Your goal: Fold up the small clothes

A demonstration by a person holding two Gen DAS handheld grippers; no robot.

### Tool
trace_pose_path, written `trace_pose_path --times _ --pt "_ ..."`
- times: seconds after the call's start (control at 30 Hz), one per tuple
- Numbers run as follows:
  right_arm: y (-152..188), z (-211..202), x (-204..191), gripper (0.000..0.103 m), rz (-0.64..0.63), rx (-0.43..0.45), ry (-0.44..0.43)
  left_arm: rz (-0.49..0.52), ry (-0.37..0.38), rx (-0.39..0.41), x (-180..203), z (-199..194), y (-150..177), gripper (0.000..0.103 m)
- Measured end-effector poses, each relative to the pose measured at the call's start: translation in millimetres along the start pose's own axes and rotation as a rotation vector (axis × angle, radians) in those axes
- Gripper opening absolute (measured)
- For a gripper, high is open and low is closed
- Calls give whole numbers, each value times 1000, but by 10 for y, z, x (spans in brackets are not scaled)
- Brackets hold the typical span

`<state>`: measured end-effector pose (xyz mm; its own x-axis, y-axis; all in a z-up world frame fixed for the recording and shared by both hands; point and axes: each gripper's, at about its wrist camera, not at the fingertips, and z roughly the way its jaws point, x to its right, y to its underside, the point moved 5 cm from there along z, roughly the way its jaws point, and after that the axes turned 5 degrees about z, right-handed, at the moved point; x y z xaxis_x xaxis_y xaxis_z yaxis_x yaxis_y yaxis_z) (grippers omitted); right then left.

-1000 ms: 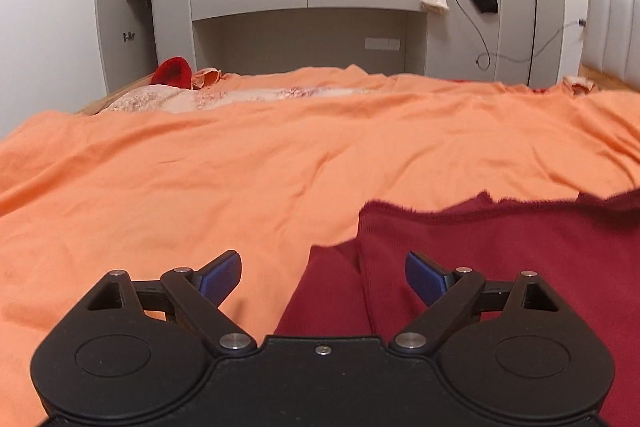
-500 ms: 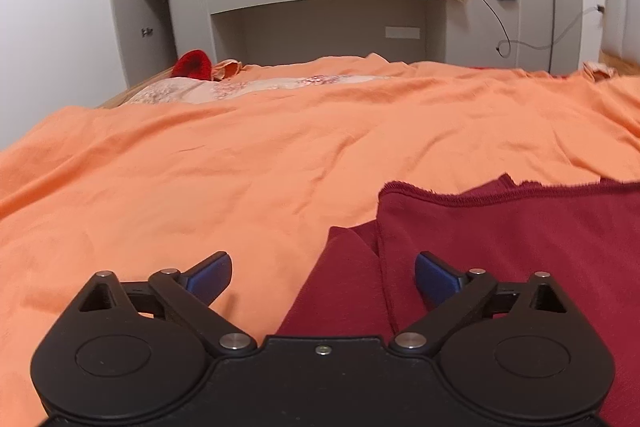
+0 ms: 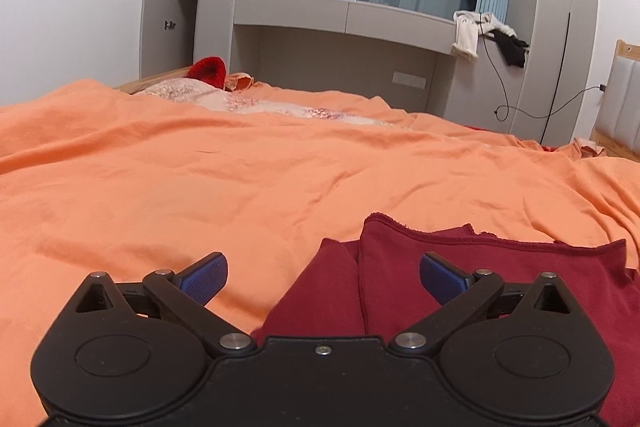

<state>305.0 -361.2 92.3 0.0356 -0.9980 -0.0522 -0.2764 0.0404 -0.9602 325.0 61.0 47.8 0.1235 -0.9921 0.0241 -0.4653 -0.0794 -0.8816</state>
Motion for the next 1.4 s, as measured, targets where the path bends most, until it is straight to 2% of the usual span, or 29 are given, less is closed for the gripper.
trace_pose_path --times 0.13,0.43,0.57,0.7,0.97,1.17,1.27,1.4 --pt "4 -236 -284 103 0 38 -54 -31 16 28 -27 -290 142 102" --pt "311 -471 -894 103 -98 13 -140 -91 87 45 38 -815 556 102" --pt "424 -589 -1092 103 -120 11 -183 -92 198 22 190 -977 751 102" --pt "524 -623 -1287 103 -181 12 -197 -133 321 -43 303 -1010 946 102" --pt "597 -553 -1479 103 -184 -6 -211 -195 464 -150 510 -853 1126 102" --pt "630 -500 -1484 103 -170 -20 -218 -270 467 -173 483 -663 1110 102" --pt "660 -491 -1468 103 -163 -32 -219 -315 443 -177 475 -571 1086 102" --pt "705 -467 -1465 103 -156 -49 -213 -321 403 -161 502 -417 979 102"
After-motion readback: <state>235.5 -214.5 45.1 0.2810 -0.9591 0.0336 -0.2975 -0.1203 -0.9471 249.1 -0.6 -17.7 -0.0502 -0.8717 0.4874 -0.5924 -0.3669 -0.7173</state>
